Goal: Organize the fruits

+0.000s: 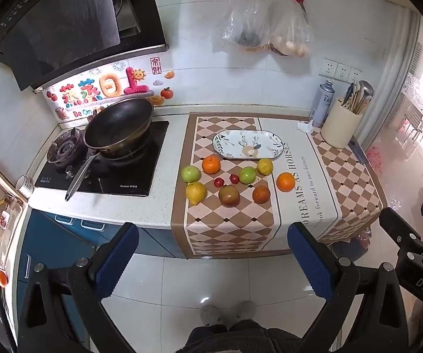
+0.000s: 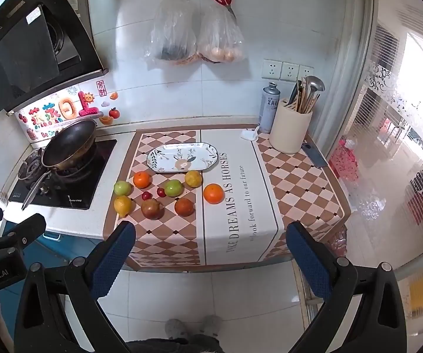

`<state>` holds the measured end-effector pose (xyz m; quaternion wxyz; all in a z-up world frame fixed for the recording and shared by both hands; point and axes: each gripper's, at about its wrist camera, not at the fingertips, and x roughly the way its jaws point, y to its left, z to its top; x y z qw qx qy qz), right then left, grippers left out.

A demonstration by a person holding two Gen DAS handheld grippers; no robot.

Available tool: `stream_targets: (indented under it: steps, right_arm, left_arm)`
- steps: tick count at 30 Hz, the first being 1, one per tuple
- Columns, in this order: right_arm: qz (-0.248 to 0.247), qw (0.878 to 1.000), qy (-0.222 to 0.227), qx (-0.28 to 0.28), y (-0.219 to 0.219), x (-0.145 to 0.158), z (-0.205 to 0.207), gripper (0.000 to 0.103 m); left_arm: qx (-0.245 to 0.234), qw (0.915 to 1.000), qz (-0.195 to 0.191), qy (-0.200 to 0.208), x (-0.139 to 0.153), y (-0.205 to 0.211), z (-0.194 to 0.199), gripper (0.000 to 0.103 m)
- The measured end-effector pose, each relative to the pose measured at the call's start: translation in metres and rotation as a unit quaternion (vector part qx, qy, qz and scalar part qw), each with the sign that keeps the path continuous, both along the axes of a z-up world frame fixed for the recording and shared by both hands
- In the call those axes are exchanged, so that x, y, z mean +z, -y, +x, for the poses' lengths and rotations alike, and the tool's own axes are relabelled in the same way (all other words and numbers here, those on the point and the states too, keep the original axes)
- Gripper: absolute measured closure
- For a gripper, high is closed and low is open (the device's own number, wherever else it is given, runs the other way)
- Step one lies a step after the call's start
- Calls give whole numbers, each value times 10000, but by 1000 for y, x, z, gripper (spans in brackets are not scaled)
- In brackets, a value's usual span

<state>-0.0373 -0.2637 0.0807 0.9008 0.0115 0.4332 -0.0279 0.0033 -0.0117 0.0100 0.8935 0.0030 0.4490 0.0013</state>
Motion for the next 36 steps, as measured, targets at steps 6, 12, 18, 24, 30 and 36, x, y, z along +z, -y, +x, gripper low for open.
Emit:
stream_targets:
  steps: [6, 12, 18, 24, 30, 36]
  right_arm:
    - [18, 10000, -11, -1, -1, 1, 1, 0]
    - [18, 10000, -16, -1, -2, 2, 2, 0]
    - [35, 10000, 11, 15, -6, 5, 2, 0]
    - [47, 10000, 17, 14, -5, 7, 2, 0]
    - [62, 10000, 49, 27, -2, 9, 2, 0]
    - [69, 10000, 56, 38, -4, 10, 3, 0]
  left_arm:
    - [-5, 10000, -6, -4, 1, 0, 1, 0]
    - [-11, 10000, -30, 3, 4, -1, 0, 0]
    - [-14, 10000, -27, 12, 4, -2, 0, 0]
    - [-18, 10000, -36, 15, 5, -2, -1, 0]
    - [-14, 10000, -28, 30, 2, -2, -2, 0]
    - [-12, 10000, -28, 38, 3, -2, -2, 0]
